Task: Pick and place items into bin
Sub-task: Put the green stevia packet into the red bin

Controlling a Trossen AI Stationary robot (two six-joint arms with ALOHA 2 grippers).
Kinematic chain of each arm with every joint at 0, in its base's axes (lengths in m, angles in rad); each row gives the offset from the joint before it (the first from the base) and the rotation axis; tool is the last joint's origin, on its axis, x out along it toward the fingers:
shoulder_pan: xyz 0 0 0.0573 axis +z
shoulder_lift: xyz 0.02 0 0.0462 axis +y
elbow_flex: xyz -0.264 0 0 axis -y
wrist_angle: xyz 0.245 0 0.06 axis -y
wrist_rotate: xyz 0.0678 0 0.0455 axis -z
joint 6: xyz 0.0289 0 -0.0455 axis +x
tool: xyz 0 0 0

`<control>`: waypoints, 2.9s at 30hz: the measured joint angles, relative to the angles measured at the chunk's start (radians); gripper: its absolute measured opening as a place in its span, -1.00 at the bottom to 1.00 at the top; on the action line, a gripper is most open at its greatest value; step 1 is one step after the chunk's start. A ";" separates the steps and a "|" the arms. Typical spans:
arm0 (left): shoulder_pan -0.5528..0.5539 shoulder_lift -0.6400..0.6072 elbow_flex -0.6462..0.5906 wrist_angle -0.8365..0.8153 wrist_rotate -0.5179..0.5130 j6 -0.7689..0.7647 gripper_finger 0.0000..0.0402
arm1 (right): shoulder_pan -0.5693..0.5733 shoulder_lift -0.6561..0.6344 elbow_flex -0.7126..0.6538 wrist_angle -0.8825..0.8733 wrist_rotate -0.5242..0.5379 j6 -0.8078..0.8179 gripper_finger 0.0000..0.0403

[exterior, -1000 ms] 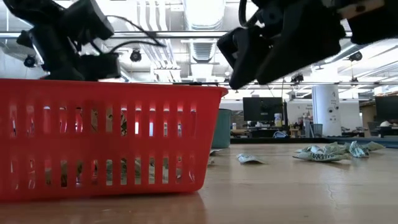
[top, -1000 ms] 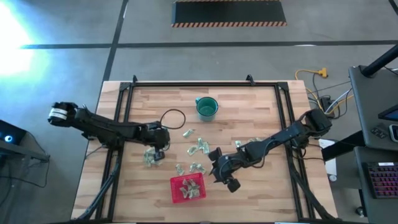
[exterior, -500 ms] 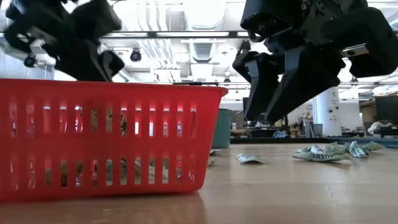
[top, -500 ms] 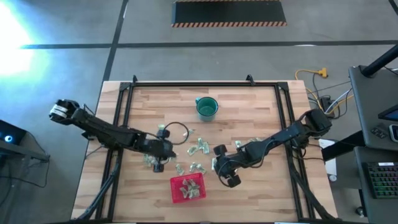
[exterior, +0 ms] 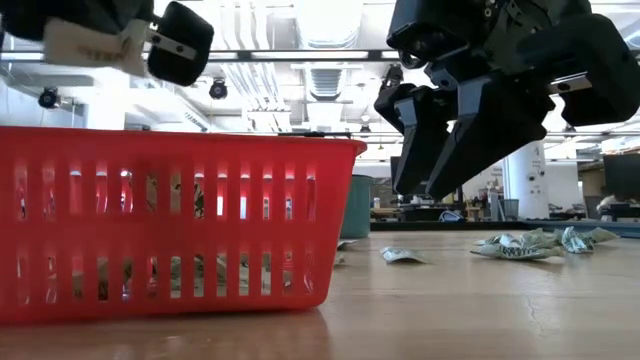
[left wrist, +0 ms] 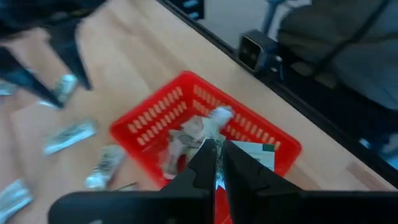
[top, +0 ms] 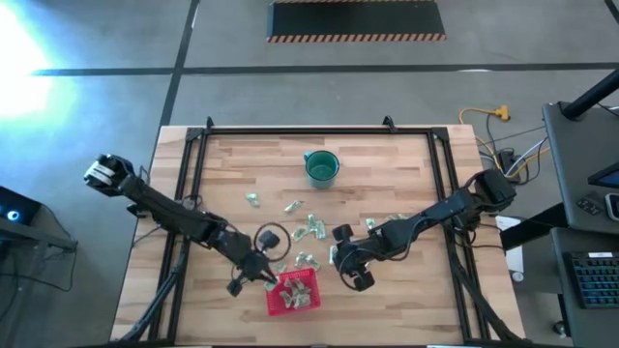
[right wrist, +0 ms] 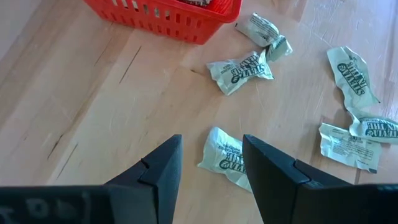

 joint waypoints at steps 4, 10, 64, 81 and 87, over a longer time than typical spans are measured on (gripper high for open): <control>0.001 0.067 0.024 0.004 0.024 0.004 -1.00 | 0.000 0.000 0.000 -0.002 0.000 0.002 -0.21; 0.002 0.157 0.082 -0.002 0.025 0.002 -0.97 | 0.000 0.000 -0.002 -0.011 0.000 0.004 -0.21; 0.003 0.120 0.115 -0.152 -0.096 -0.057 -0.08 | 0.000 0.001 -0.080 -0.220 0.073 0.264 -0.82; 0.003 0.101 0.115 -0.181 -0.132 -0.055 -0.08 | 0.001 -0.003 -0.044 -0.191 0.069 0.146 -0.96; 0.003 0.058 0.115 -0.284 -0.262 -0.093 -0.08 | 0.003 -0.004 -0.018 -0.170 0.094 0.080 -0.96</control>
